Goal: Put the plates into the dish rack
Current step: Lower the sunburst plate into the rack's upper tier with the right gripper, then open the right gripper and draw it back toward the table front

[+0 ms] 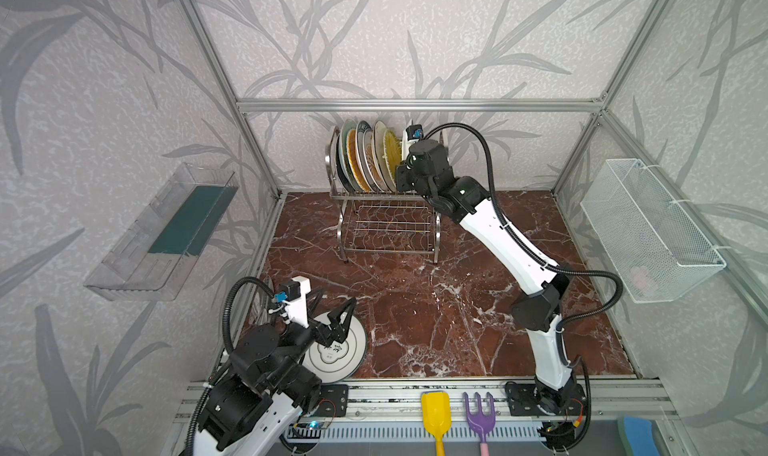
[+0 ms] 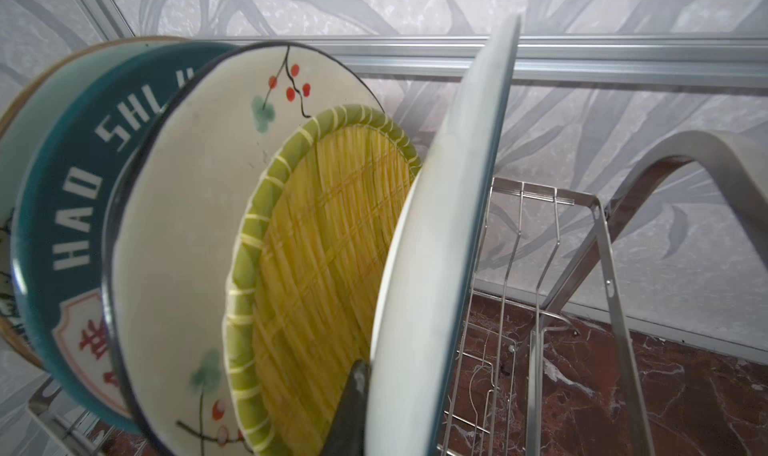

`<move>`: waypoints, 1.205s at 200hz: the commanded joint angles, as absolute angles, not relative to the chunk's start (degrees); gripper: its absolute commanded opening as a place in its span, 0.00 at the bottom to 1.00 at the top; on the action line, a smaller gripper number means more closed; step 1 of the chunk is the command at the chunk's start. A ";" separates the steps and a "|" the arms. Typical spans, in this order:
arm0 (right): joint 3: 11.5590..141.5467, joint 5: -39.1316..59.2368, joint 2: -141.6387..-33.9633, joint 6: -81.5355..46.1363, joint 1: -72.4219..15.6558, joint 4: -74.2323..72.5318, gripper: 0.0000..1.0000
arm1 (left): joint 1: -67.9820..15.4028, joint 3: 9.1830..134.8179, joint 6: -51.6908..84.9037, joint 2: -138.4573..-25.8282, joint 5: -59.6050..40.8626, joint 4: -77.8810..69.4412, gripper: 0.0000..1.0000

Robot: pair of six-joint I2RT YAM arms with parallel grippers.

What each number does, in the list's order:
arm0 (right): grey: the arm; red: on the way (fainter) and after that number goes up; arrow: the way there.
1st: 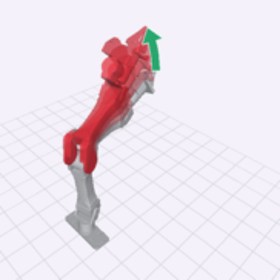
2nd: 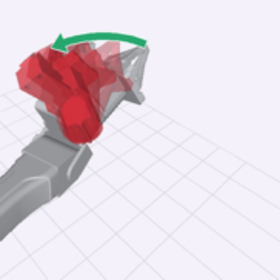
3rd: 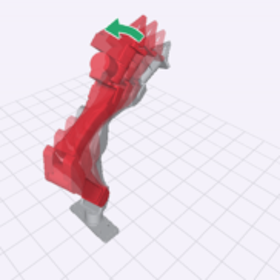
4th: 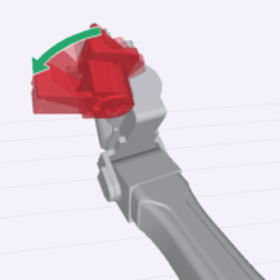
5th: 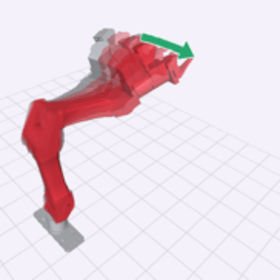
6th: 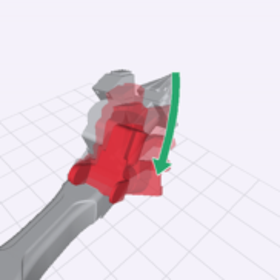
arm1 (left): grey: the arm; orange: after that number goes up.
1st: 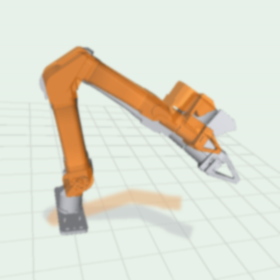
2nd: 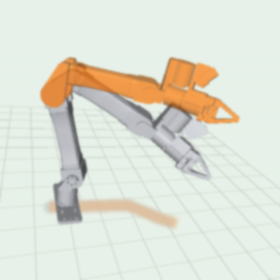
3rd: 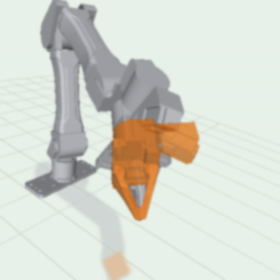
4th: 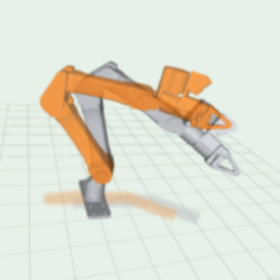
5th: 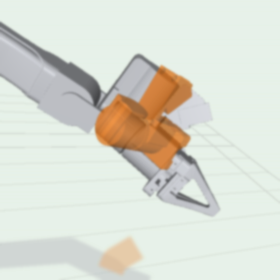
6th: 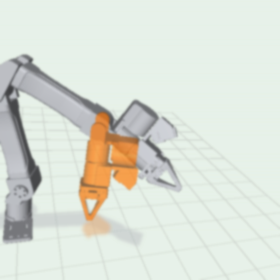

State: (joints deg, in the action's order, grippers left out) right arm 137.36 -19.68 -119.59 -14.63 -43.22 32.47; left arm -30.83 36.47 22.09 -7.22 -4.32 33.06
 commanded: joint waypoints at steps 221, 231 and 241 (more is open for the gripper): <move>143.61 -13.42 -117.65 -17.14 -43.33 35.20 0.55 | -29.32 35.99 21.87 -8.24 -4.61 33.56 0.99; 143.43 -12.87 -117.21 -17.16 -43.42 35.17 0.57 | -29.28 36.04 21.88 -8.35 -4.57 33.66 0.99; 143.20 -12.60 -116.69 -17.16 -43.42 35.12 0.59 | -29.26 35.99 21.93 -8.43 -4.57 33.75 0.99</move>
